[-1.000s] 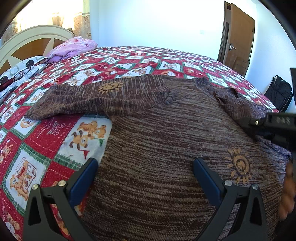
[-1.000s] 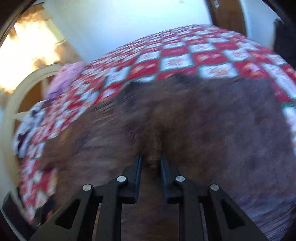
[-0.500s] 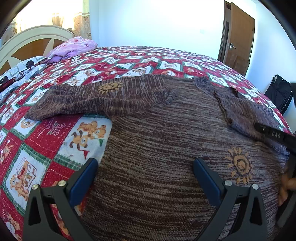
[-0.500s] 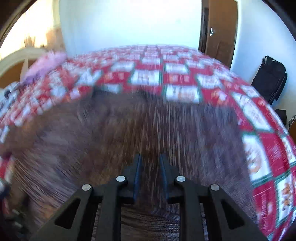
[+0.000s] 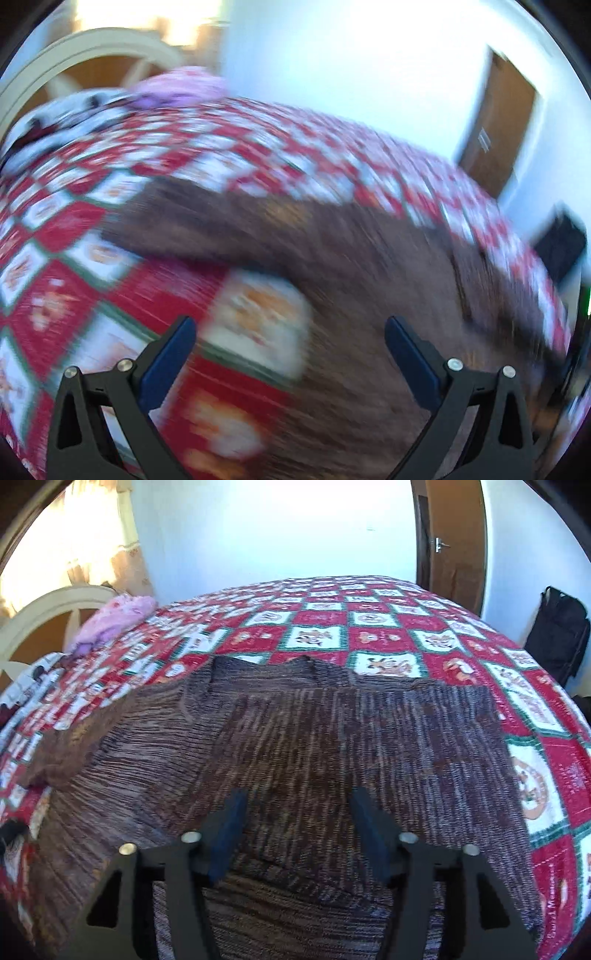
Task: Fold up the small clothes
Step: 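Fold the held sleeve and side inward over the sweater body with the right gripper, then grasp the other sleeve with the left gripper and lift it over the body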
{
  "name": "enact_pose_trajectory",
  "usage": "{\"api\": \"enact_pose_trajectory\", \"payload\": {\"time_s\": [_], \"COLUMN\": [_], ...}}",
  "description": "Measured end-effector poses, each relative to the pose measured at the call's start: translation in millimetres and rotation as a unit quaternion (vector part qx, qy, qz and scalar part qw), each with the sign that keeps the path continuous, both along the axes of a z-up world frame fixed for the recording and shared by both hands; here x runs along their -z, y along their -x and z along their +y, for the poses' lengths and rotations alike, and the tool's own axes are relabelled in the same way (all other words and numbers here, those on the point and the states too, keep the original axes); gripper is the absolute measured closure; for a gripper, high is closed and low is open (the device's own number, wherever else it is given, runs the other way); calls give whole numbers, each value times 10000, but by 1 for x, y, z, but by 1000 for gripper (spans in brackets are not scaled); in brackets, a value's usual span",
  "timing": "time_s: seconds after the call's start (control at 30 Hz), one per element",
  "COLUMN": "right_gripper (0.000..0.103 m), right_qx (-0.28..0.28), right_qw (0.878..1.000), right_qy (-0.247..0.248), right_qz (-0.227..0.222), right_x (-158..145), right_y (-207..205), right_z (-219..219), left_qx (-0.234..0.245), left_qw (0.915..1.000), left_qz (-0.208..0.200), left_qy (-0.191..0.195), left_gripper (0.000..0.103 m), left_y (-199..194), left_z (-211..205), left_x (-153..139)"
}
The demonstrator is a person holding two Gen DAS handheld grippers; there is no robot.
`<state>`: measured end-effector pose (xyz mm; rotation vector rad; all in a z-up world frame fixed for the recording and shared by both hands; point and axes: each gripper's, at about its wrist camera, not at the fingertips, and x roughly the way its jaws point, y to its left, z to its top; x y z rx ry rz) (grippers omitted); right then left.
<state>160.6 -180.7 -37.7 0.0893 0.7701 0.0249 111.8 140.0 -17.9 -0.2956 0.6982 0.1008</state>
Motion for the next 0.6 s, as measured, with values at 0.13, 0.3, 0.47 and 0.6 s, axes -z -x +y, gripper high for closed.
{"api": "enact_pose_trajectory", "payload": {"time_s": [0.13, 0.3, 0.47, 0.6], "right_gripper": [40, 40, 40, 40], "right_qx": [26, 24, 18, 13], "right_qw": [10000, 10000, 10000, 9999], "right_qy": [84, 10, -65, -116], "right_qz": [-10, -35, -54, -70], "right_x": [0, 1, 1, 1], "right_y": [0, 0, 0, 0], "right_z": [3, 1, -1, -2], "left_qx": [-1229, -1771, -1856, -1964], "left_qw": [9883, 9688, 9643, 9629], "left_qz": [111, 527, 540, 480], "left_qy": [891, 1652, 1808, 1786], "left_gripper": [0, 13, 18, 31], "left_y": [-18, -49, -74, -78], "left_z": [90, 142, 142, 142], "left_x": [-4, 22, 36, 40]}}
